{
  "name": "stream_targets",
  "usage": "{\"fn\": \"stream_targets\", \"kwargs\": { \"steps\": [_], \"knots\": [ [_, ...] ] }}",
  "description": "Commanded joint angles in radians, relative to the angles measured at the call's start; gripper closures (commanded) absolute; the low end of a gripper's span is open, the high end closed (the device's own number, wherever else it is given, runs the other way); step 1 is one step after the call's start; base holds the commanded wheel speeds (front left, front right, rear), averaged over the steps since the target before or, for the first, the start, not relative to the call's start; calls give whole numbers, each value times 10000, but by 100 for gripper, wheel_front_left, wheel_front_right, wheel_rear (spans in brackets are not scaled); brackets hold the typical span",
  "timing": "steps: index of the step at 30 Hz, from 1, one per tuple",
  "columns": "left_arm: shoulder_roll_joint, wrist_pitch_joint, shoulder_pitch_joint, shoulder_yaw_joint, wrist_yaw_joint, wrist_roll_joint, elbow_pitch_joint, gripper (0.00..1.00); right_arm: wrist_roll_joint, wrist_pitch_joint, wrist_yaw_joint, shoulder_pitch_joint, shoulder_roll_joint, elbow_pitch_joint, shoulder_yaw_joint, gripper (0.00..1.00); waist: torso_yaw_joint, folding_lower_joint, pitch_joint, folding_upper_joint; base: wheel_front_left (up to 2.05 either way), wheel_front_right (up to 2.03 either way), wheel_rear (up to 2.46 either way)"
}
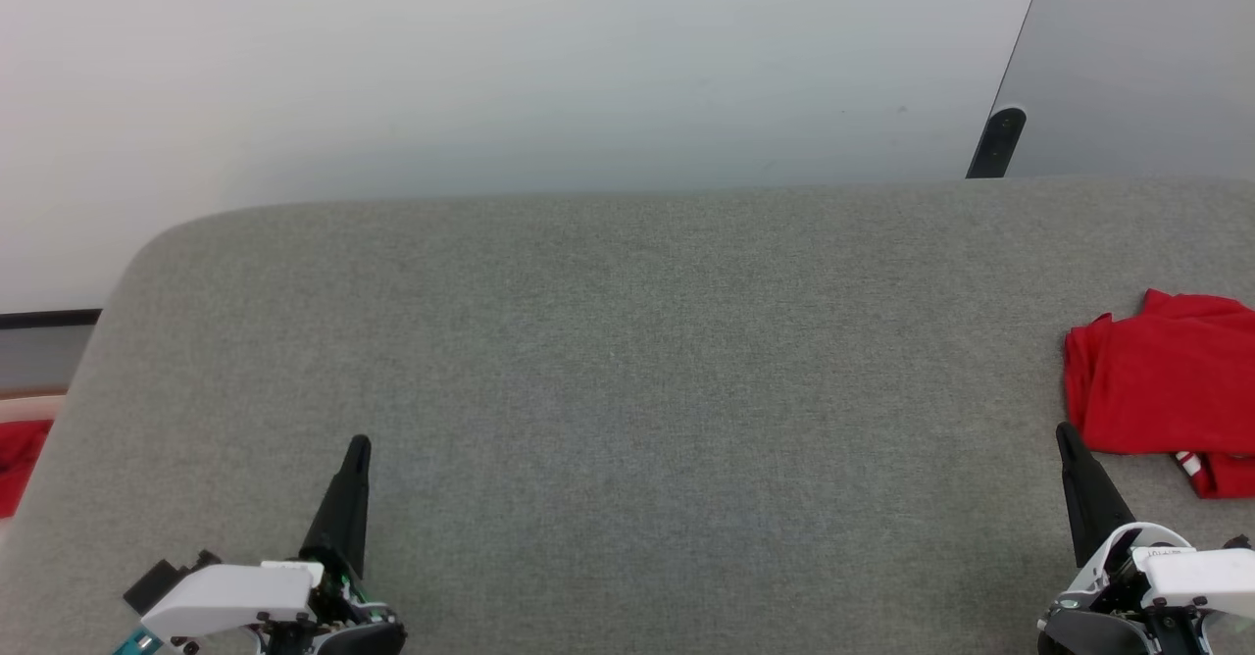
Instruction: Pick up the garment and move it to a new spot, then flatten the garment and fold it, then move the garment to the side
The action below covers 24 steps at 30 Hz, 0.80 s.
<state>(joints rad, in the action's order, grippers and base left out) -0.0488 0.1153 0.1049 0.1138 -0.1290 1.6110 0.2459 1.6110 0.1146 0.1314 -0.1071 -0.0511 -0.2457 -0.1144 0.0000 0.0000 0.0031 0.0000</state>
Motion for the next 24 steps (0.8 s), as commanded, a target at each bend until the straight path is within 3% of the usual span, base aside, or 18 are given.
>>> {"fn": "stream_targets", "kwargs": {
  "steps": [1,24],
  "knots": [
    [-2,7,93,16,-48,37,10,100,38,-1,-14,-34,28,-5,4,100,0,0,0,0,0,0,0],
    [-2,6,93,15,-48,37,9,100,39,-2,-14,-34,28,-5,4,100,0,0,0,0,0,0,0]
  ]
}}
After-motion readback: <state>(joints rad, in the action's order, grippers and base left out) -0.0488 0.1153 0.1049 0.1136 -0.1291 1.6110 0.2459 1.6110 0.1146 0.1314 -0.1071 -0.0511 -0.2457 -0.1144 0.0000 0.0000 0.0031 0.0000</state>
